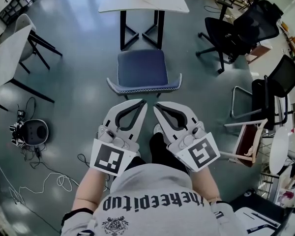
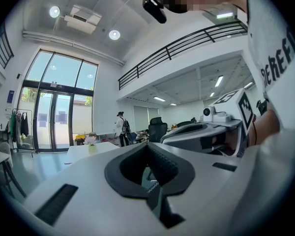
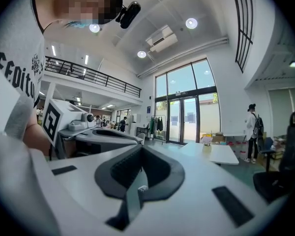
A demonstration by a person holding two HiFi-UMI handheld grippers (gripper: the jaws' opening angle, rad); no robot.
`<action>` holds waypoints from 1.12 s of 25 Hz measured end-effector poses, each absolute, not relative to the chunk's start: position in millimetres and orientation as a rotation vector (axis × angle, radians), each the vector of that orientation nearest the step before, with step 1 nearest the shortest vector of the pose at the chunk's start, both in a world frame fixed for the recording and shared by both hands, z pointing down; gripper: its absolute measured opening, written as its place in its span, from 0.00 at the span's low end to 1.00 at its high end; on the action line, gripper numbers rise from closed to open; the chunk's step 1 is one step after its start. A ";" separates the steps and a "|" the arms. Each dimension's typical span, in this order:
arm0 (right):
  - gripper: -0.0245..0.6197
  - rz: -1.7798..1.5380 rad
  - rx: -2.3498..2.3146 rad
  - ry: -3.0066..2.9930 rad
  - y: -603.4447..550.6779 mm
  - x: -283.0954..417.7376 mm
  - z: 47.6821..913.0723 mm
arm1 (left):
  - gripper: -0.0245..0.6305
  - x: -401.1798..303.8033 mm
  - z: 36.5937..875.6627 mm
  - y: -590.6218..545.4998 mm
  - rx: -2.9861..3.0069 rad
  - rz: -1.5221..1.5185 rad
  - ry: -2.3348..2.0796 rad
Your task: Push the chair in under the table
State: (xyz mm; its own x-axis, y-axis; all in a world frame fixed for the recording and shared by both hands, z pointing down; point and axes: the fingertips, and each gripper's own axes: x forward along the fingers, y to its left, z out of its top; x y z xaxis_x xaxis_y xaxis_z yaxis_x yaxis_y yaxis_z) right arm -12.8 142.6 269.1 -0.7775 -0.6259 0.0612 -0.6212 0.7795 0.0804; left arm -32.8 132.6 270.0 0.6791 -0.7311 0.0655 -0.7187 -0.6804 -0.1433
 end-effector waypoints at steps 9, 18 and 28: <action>0.05 -0.028 0.937 -2.847 99.8 2.1 293.0 | 0.06 -22.1 292.8 91.0 -2.792 -0.241 1.276; 0.05 -0.016 0.863 -2.803 68.0 8.0 321.5 | 0.06 -22.3 322.6 60.9 -2.709 -0.364 1.316; 0.05 -0.049 0.769 -2.719 47.3 16.4 363.4 | 0.06 -15.3 371.4 45.2 -2.625 -0.609 1.241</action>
State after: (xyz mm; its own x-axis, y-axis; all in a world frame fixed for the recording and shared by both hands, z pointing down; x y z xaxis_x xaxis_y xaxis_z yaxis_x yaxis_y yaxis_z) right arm 16.4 47.3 363.4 -0.8062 -0.5160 0.2895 -0.5052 0.8550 0.1172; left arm -15.3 45.2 371.4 0.5692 -0.7701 0.2880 -0.6987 -0.6377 -0.3242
